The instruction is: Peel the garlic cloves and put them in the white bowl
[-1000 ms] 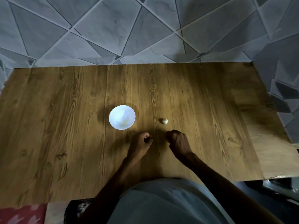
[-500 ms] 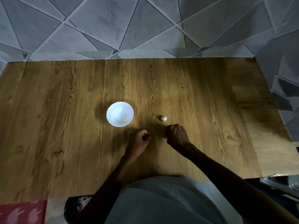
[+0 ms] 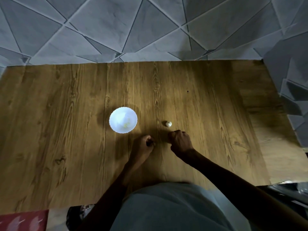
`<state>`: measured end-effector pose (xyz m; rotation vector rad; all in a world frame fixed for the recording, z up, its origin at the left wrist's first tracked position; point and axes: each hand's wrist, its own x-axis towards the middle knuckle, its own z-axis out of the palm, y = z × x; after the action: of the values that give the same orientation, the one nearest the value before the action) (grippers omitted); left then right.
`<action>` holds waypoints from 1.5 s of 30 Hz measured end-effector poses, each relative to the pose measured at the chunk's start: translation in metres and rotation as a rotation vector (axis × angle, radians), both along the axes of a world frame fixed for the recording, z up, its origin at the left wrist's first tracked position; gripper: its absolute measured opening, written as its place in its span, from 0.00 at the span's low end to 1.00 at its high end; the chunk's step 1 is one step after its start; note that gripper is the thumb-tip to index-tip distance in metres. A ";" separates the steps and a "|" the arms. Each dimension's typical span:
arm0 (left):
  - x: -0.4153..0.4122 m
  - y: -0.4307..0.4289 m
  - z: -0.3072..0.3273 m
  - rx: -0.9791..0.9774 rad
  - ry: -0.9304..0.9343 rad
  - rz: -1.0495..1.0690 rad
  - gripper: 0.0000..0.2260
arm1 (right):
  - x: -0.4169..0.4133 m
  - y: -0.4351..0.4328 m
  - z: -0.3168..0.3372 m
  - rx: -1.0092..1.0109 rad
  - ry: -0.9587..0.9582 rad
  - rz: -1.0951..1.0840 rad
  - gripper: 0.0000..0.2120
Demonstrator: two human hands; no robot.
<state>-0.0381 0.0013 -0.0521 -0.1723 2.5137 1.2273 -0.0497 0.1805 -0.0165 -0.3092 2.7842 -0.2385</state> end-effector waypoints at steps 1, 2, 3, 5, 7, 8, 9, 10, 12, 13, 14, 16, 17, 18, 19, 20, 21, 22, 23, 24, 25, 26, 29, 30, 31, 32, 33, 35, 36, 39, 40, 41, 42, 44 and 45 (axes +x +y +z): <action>0.000 0.000 0.001 -0.005 0.007 -0.004 0.02 | 0.000 0.000 0.000 -0.003 -0.004 -0.005 0.11; -0.001 0.000 0.002 -0.006 0.005 -0.004 0.02 | 0.000 0.001 -0.001 -0.007 -0.012 -0.015 0.11; -0.002 0.000 0.003 -0.001 -0.007 -0.009 0.02 | 0.000 0.002 -0.002 -0.028 -0.016 -0.035 0.12; -0.003 -0.002 0.004 0.055 -0.055 -0.017 0.02 | -0.002 0.007 -0.002 -0.130 -0.035 -0.093 0.10; -0.005 -0.005 0.008 0.182 -0.113 0.001 0.04 | -0.004 0.009 0.004 -0.360 -0.088 -0.153 0.05; -0.004 -0.006 0.011 0.251 -0.140 0.017 0.04 | -0.002 0.009 0.009 -0.500 -0.111 -0.164 0.04; -0.003 -0.006 0.015 0.327 -0.164 0.031 0.04 | 0.000 0.007 0.014 -0.612 -0.119 -0.175 0.04; -0.001 -0.005 0.021 0.399 -0.189 0.045 0.05 | 0.002 0.005 0.019 -0.680 -0.118 -0.194 0.04; 0.002 -0.003 0.028 0.515 -0.210 0.079 0.06 | 0.007 -0.001 0.023 -0.740 -0.114 -0.218 0.06; 0.003 -0.003 0.031 0.547 -0.204 0.089 0.06 | 0.008 -0.003 0.025 -0.752 -0.105 -0.221 0.07; 0.004 -0.003 0.035 0.558 -0.199 0.095 0.06 | 0.009 -0.005 0.026 -0.759 -0.096 -0.226 0.07; 0.005 -0.003 0.044 0.558 -0.203 0.109 0.04 | 0.011 -0.007 0.027 -0.787 -0.083 -0.242 0.07; 0.005 -0.003 0.049 0.550 -0.195 0.121 0.05 | 0.012 -0.008 0.028 -0.796 -0.073 -0.254 0.07; 0.007 -0.002 0.052 0.545 -0.178 0.138 0.06 | 0.013 -0.009 0.028 -0.800 -0.060 -0.269 0.08; 0.008 -0.001 0.054 0.549 -0.158 0.151 0.08 | 0.014 -0.010 0.030 -0.806 -0.048 -0.293 0.09; 0.009 0.000 0.055 0.549 -0.134 0.162 0.08 | 0.014 -0.012 0.031 -0.823 -0.041 -0.325 0.11; 0.011 0.001 0.056 0.550 -0.112 0.184 0.08 | 0.015 -0.013 0.032 -0.853 -0.043 -0.365 0.12; 0.011 0.001 0.056 0.550 -0.096 0.207 0.08 | 0.015 -0.014 0.032 -0.888 -0.051 -0.407 0.13; 0.011 0.002 0.058 0.553 -0.088 0.230 0.09 | 0.015 -0.015 0.034 -0.912 -0.057 -0.443 0.13; 0.012 0.002 0.060 0.566 -0.091 0.258 0.08 | 0.016 -0.016 0.034 -0.926 -0.052 -0.462 0.13; 0.012 0.003 0.061 0.588 -0.100 0.285 0.08 | 0.017 -0.016 0.035 -0.927 -0.028 -0.459 0.13; 0.012 0.003 0.062 0.624 -0.118 0.311 0.08 | 0.018 -0.017 0.035 -0.922 0.019 -0.431 0.13; 0.010 0.005 0.066 0.761 -0.241 0.403 0.07 | 0.023 -0.018 0.035 -0.892 0.171 -0.321 0.14; 0.009 0.006 0.066 0.799 -0.294 0.441 0.06 | 0.024 -0.018 0.033 -0.887 0.206 -0.298 0.13; 0.008 0.008 0.067 0.825 -0.338 0.476 0.06 | 0.025 -0.018 0.032 -0.879 0.238 -0.275 0.13; 0.008 0.009 0.069 0.848 -0.367 0.503 0.06 | 0.024 -0.018 0.031 -0.870 0.264 -0.255 0.12; 0.009 0.009 0.069 0.852 -0.368 0.510 0.07 | 0.023 -0.018 0.030 -0.859 0.270 -0.253 0.12; 0.011 0.009 0.067 0.795 -0.285 0.470 0.07 | 0.021 -0.018 0.031 -0.839 0.231 -0.303 0.13; 0.012 0.008 0.067 0.749 -0.219 0.426 0.08 | 0.019 -0.019 0.033 -0.848 0.179 -0.358 0.13; 0.014 0.004 0.068 0.597 -0.026 0.261 0.08 | 0.015 -0.015 0.040 -1.089 -0.173 -0.655 0.08; 0.014 0.003 0.068 0.566 0.023 0.215 0.08 | 0.014 -0.014 0.043 -1.194 -0.289 -0.739 0.06; 0.014 0.003 0.070 0.542 0.060 0.186 0.07 | 0.012 -0.012 0.044 -1.260 -0.370 -0.787 0.05; 0.014 0.002 0.070 0.528 0.088 0.175 0.07 | 0.010 -0.010 0.046 -1.315 -0.436 -0.819 0.04; 0.012 0.000 0.069 0.541 0.091 0.184 0.08 | 0.005 -0.008 0.046 -1.398 -0.550 -0.914 0.05; 0.012 -0.001 0.069 0.567 0.063 0.204 0.08 | 0.003 -0.008 0.046 -1.416 -0.603 -0.983 0.06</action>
<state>-0.0258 0.0002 0.0170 -0.2526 2.1267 1.9954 -0.0464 0.1721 0.0295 0.7359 1.4927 -2.0352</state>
